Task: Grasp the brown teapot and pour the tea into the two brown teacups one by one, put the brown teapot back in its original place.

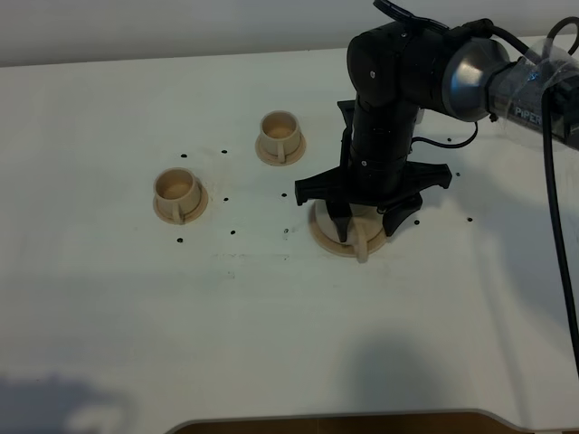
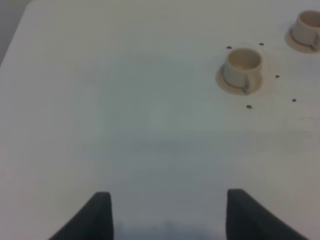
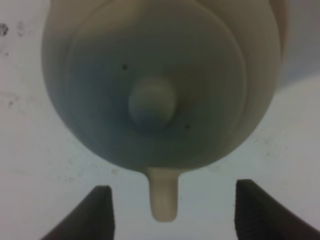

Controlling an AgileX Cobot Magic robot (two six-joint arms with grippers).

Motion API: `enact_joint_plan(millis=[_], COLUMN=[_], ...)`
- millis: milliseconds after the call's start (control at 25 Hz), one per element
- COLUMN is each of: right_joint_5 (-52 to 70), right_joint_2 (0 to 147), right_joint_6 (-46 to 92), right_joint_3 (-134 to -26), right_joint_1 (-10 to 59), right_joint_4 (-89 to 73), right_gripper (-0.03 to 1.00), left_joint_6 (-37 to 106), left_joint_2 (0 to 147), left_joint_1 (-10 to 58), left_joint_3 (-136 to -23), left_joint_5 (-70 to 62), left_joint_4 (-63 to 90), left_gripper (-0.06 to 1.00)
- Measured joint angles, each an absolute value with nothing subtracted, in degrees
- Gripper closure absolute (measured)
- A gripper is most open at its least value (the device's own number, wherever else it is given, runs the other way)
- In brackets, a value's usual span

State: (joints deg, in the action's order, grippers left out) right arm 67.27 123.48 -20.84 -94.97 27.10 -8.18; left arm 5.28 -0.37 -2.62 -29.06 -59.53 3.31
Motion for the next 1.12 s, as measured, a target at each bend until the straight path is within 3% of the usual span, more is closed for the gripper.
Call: enact_joint_plan(millis=[640, 880, 1120], right_joint_5=[66.8, 66.8, 67.3], right_joint_2=[125.6, 126.6, 126.9], right_joint_6=[-20.0, -19.0, -18.1], right_joint_3=[-95.0, -95.3, -95.3], right_joint_1=[27.1, 27.2, 27.2], right_joint_4=[-7.7, -8.3, -8.6], right_gripper=[0.47, 0.61, 0.83], left_joint_6=[5.3, 5.3, 5.3], left_joint_2=[-0.4, -0.4, -0.4], left_joint_1=[-2.6, -2.6, -2.6], left_joint_3=[-29.1, -29.1, -29.1], left_joint_5=[-59.5, -59.5, -59.5], left_joint_4=[3.3, 3.3, 3.3], left_gripper=[0.41, 0.41, 0.41])
